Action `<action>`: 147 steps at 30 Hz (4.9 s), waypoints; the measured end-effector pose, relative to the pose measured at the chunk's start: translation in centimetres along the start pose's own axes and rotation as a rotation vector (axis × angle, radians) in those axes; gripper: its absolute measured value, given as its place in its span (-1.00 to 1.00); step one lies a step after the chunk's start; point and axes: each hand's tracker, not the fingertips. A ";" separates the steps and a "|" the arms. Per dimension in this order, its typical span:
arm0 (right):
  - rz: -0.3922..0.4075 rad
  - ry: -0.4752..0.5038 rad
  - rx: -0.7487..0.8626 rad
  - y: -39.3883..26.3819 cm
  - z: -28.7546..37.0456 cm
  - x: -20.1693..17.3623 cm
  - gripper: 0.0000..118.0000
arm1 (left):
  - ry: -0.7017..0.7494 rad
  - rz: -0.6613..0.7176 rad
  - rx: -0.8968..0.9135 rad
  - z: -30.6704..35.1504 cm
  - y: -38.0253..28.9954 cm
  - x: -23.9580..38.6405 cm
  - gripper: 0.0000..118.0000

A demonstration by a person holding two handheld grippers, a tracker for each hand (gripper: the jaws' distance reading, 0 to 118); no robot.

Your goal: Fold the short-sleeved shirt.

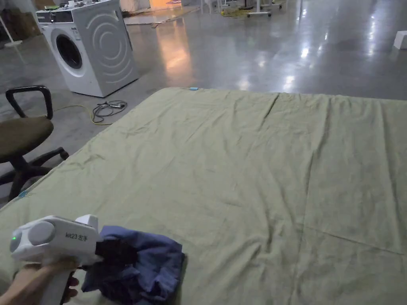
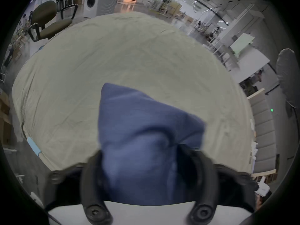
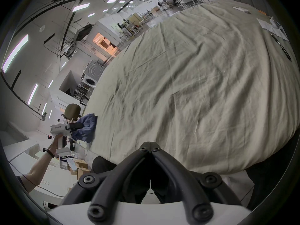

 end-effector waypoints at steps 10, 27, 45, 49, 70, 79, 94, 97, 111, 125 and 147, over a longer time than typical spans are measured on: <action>0.075 -0.021 0.091 2.2 2.3 -0.4 -1.00 | 0.225 0.045 0.115 5.8 -1.1 -3.0 0.55; 0.508 -0.105 0.659 7.5 19.1 -3.5 -1.00 | -0.219 -0.593 0.811 22.6 -16.4 32.5 0.52; 0.614 -0.194 0.803 6.7 23.1 -3.4 -1.00 | -0.094 -0.600 1.049 23.8 -25.5 38.9 -1.00; 0.647 -0.210 0.793 5.4 22.9 -4.7 -1.00 | -0.103 -0.577 1.054 23.2 -26.0 38.7 -1.00; 0.641 -0.204 0.833 4.7 22.3 -6.0 0.21 | -0.147 -0.547 1.005 22.6 -25.7 36.6 0.25; 0.728 -0.311 0.839 4.3 21.6 -6.6 1.00 | -0.150 -0.563 1.036 22.7 -25.9 37.2 1.00; 0.669 -0.247 0.852 4.7 21.8 -6.6 1.00 | -0.142 -0.536 1.041 22.6 -25.4 37.1 1.00; 0.664 -0.245 0.853 4.8 21.9 -6.5 1.00 | -0.139 -0.536 1.044 22.5 -25.4 37.2 1.00; 0.620 -0.236 0.871 4.7 22.2 -6.3 1.00 | -0.141 -0.573 1.008 22.3 -25.6 37.7 1.00; 0.536 -0.201 0.866 5.1 22.6 -5.5 1.00 | -0.144 -0.565 1.008 22.3 -25.7 37.7 1.00; 0.568 -0.189 0.863 5.0 22.5 -6.2 1.00 | -0.151 -0.531 1.020 22.5 -25.6 37.4 1.00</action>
